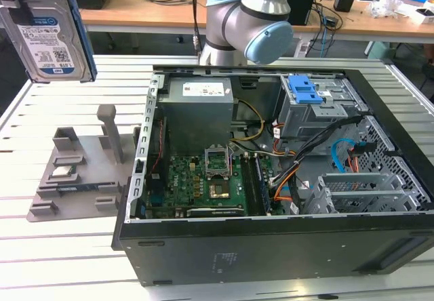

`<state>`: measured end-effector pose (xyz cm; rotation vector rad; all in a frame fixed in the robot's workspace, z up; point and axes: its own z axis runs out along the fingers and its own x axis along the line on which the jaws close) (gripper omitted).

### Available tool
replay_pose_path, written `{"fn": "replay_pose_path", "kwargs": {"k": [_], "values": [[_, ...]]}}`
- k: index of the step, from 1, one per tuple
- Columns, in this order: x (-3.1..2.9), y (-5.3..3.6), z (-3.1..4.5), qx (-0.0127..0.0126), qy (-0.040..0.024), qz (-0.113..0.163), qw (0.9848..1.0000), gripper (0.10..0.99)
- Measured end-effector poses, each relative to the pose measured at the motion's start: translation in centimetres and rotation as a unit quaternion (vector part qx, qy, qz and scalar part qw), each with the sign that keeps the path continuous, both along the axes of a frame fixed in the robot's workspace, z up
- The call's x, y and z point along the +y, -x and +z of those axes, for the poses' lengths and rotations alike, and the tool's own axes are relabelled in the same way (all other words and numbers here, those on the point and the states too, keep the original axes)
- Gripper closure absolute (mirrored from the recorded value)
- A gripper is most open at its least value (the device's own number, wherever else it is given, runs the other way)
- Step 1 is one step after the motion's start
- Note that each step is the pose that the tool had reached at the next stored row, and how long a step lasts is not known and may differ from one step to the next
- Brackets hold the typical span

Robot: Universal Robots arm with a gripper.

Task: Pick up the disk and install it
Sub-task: 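Pick up the disk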

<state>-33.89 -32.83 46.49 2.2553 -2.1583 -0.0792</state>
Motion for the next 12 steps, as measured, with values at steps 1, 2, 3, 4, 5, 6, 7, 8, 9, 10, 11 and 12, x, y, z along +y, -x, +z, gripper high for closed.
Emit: {"fn": "replay_pose_path", "kwargs": {"k": [1, 2, 3, 4, 5, 6, 7, 8, 9, 10, 11, 12], "values": [[0.00, 0.00, 0.20, 0.0000, 0.0000, 0.000, 1.0000, 0.722], [0.00, 0.00, 0.34, 0.0000, 0.0000, 0.000, 1.0000, 0.722], [0.01, 0.00, 0.56, 0.0001, 0.0000, 0.000, 1.0000, 0.722], [0.01, 0.00, 0.68, 0.0001, 0.0000, 0.000, 1.0000, 0.722], [0.02, 0.00, 0.84, 0.0002, 0.0000, 0.000, 1.0000, 0.722], [0.02, -0.01, 1.00, 0.0002, 0.0000, 0.000, 1.0000, 0.722], [0.02, -0.01, 1.24, 0.0003, 0.0000, 0.000, 1.0000, 0.722], [0.02, -0.01, 1.52, 0.0003, 0.0000, 0.000, 1.0000, 0.722], [0.02, -0.01, 1.76, 0.0004, 0.0000, 0.000, 1.0000, 0.722], [0.03, -0.01, 2.05, 0.0005, 0.0000, 0.000, 1.0000, 0.722], [0.03, -0.01, 2.33, 0.0006, 0.0000, 0.000, 1.0000, 0.722], [0.03, -0.01, 2.50, 0.0006, 0.0000, 0.000, 1.0000, 0.722]]}}
